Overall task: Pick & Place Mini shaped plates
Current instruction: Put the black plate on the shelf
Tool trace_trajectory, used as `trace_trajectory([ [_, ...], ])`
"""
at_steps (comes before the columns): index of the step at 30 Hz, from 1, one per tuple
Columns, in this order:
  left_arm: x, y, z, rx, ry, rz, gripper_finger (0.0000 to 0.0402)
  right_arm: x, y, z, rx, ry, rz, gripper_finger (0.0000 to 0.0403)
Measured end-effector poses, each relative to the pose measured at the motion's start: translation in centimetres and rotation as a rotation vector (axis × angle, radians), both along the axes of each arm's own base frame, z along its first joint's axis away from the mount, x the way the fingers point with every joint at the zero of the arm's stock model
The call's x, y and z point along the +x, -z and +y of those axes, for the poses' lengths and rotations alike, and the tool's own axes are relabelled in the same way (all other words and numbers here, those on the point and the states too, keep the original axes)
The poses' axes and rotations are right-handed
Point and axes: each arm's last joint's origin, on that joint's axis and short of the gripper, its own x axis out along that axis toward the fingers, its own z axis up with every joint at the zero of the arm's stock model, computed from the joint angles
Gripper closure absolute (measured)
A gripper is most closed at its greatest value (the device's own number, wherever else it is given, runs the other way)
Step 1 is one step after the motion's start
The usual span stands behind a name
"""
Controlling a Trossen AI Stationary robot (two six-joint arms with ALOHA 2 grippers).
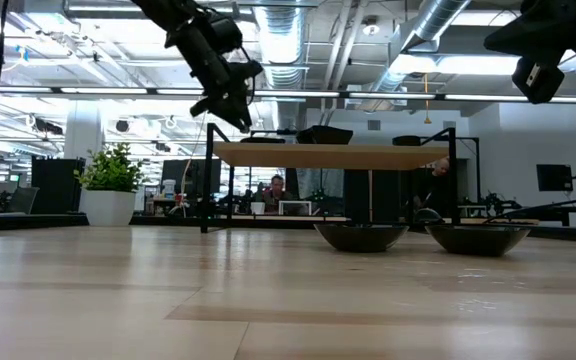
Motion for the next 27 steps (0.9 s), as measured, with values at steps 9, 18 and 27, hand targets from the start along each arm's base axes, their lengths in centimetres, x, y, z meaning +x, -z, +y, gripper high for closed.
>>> trace_trajectory([
  [9, 1.4, -0.8, -2.7, -0.028, 0.054, -0.041, 0.0297, 0.0, 0.0, 0.0, -0.001, 0.0, 0.001, 0.0393],
  [18, 4.4, -0.6, -4.7, 0.1, 0.075, -0.063, 0.0297, 0.0, 0.0, 0.0, -0.001, 0.001, 0.0, 0.0393],
  [27, 5.0, 0.6, -4.7, 0.045, 0.048, -0.046, 0.0297, 0.0, 0.0, 0.0, -0.001, 0.003, 0.0, 0.0393],
])
